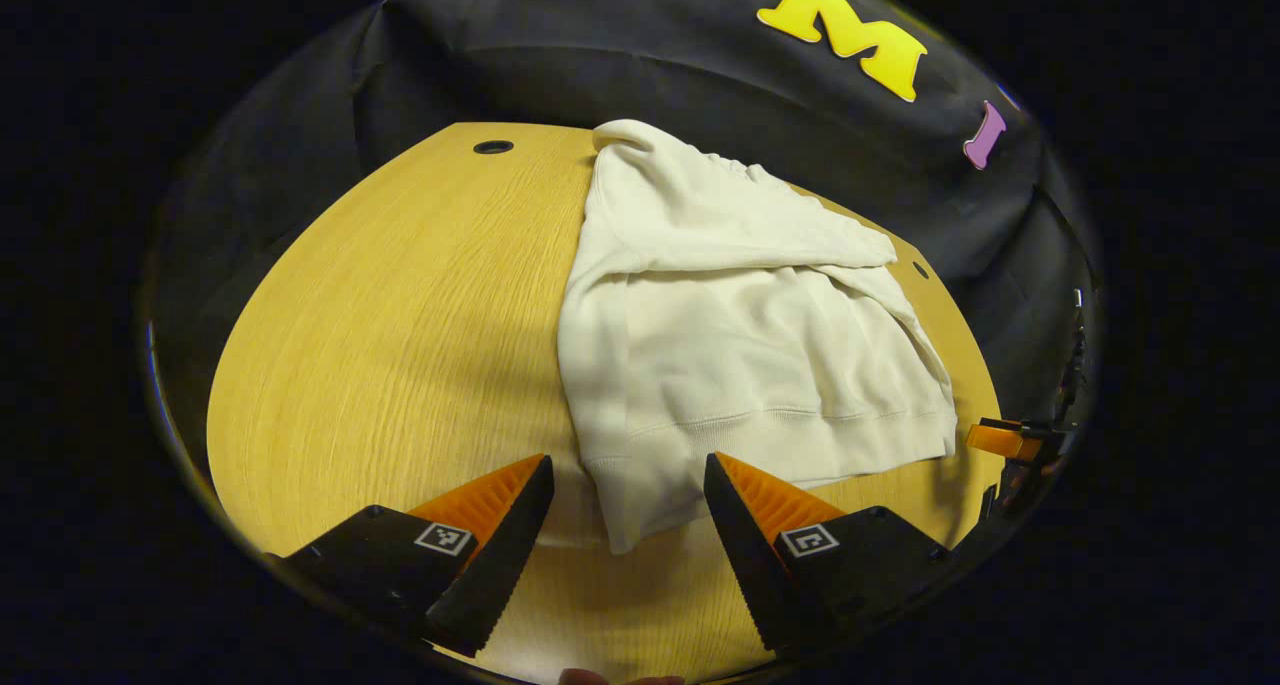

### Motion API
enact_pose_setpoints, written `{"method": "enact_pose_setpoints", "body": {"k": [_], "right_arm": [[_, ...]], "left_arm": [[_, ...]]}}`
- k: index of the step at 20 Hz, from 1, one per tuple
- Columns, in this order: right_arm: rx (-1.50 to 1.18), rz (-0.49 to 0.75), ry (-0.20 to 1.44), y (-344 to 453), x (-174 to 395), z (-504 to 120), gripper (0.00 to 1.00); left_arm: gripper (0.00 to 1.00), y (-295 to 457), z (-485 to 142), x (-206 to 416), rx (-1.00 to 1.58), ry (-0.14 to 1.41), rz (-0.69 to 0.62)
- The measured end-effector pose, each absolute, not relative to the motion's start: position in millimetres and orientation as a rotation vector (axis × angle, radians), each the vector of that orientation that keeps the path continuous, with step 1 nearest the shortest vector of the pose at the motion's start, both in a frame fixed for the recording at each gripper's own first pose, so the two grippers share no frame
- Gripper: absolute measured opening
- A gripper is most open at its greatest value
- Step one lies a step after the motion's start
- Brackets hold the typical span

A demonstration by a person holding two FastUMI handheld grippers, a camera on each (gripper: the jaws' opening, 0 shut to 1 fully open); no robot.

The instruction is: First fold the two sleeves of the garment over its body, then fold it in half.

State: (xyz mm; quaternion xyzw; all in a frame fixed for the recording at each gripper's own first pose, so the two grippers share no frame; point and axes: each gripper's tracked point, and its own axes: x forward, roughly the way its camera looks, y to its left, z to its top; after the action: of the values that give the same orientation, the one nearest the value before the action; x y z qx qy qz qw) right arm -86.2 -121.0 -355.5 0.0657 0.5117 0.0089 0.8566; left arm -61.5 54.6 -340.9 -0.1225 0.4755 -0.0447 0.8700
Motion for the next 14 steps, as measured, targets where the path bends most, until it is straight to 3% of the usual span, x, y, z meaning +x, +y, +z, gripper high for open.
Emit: {"method": "enact_pose_setpoints", "body": {"k": [3,4,5,10,11,12,13,14], "right_arm": [[0.143,0.001,1.111,-116.4,-77.1,-368.9,0.95],[0.152,0.0,1.121,-111.7,-76.0,-371.6,0.95],[0.157,-0.003,1.131,-107.6,-74.9,-375.9,0.94],[0.08,-0.009,1.15,-99.5,-68.7,-383.2,0.94],[0.074,0.008,1.152,-95.8,-68.7,-382.6,0.94],[0.06,0.015,1.151,-95.0,-69.3,-383.4,0.87],[0.067,0.032,1.146,-92.0,-68.9,-382.6,0.82],[0.074,0.042,1.132,-91.4,-67.4,-384.6,0.75]], "left_arm": [[0.89,55.6,-345.3,-62.2,-0.226,1.036,-0.075],[0.95,53.6,-345.1,-61.9,-0.221,1.044,-0.079],[0.82,50.9,-346.3,-60.7,-0.219,1.057,-0.074],[0.56,53.2,-351.0,-58.9,-0.2,1.09,-0.028],[0.44,48.7,-349.0,-58.3,-0.229,1.091,-0.034],[0.39,46.4,-347.6,-57.2,-0.252,1.088,-0.028],[0.24,45.8,-349.3,-56.1,-0.275,1.083,-0.015],[0.22,44.8,-349.8,-55.8,-0.293,1.077,-0.002]]}}
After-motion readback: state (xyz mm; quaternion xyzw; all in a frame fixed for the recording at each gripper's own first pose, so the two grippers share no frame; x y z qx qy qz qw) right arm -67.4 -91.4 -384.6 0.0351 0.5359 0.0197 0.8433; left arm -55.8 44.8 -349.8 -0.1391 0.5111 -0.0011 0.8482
